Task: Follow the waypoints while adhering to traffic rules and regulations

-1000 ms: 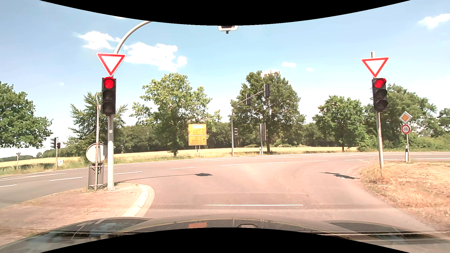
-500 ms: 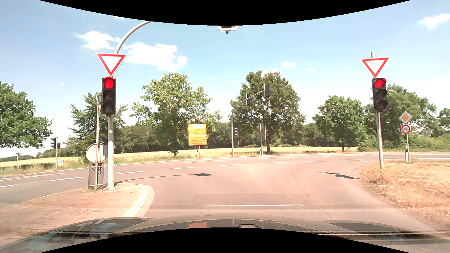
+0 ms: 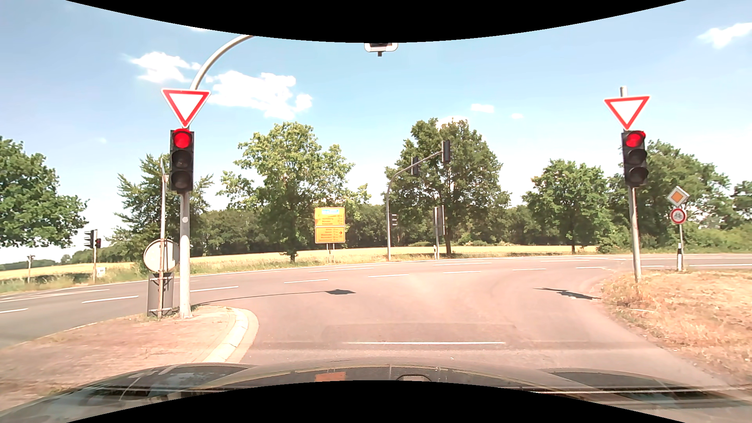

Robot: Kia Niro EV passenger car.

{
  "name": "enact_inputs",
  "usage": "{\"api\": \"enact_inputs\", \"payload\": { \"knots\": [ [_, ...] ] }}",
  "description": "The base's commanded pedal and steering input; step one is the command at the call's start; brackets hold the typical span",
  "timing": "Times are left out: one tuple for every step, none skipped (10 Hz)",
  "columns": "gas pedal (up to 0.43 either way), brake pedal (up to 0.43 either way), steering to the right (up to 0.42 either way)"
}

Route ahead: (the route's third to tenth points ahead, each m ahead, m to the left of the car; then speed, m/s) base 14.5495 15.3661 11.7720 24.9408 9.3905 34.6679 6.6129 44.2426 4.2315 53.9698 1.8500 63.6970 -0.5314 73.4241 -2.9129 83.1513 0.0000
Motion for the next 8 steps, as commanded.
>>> {"api": "enact_inputs", "payload": {
  "knots": [
    [0.000,0.000,-0.006],
    [0.000,0.000,-0.006],
    [0.000,0.000,-0.006],
    [0.000,0.000,-0.005],
    [0.000,0.000,-0.006],
    [0.000,0.000,-0.006],
    [0.000,0.000,-0.006],
    [0.000,0.000,-0.006]
  ]
}}
